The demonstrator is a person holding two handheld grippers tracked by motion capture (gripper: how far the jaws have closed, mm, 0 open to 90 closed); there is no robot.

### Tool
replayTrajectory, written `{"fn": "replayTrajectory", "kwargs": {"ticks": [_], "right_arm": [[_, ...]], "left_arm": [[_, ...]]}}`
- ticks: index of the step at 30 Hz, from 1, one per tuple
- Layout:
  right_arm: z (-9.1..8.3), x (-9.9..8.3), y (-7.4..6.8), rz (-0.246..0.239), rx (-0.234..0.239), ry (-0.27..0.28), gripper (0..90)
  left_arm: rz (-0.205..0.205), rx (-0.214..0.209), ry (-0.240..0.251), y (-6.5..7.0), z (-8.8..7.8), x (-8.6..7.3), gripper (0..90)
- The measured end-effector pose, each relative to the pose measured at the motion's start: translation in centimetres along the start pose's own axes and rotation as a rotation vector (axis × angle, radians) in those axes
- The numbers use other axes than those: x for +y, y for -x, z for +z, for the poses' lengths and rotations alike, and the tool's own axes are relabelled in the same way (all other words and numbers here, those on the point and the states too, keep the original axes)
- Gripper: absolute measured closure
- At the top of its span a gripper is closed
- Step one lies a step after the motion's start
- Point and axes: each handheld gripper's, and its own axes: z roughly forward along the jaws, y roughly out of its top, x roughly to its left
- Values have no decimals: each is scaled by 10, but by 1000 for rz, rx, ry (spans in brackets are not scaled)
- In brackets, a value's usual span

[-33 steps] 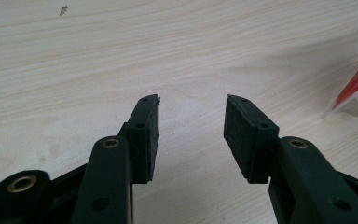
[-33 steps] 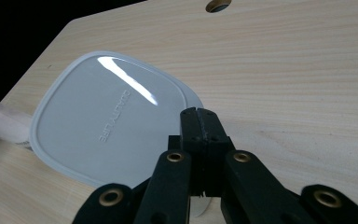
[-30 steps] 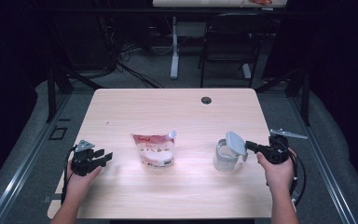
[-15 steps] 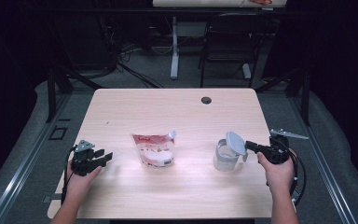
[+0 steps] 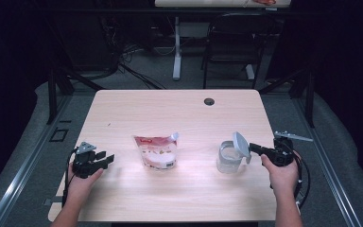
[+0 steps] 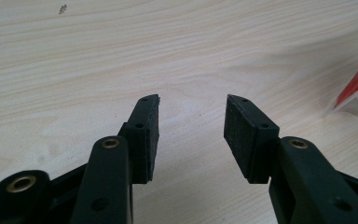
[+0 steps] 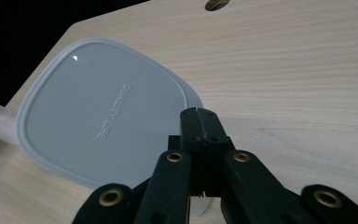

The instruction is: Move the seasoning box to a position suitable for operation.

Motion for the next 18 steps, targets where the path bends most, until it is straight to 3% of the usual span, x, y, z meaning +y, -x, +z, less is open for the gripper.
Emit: {"fn": "replayTrajectory", "kwargs": {"ticks": [18], "right_arm": [[0,0,2,8,5,0,900]], "left_arm": [[0,4,0,0,0,0,553]]}}
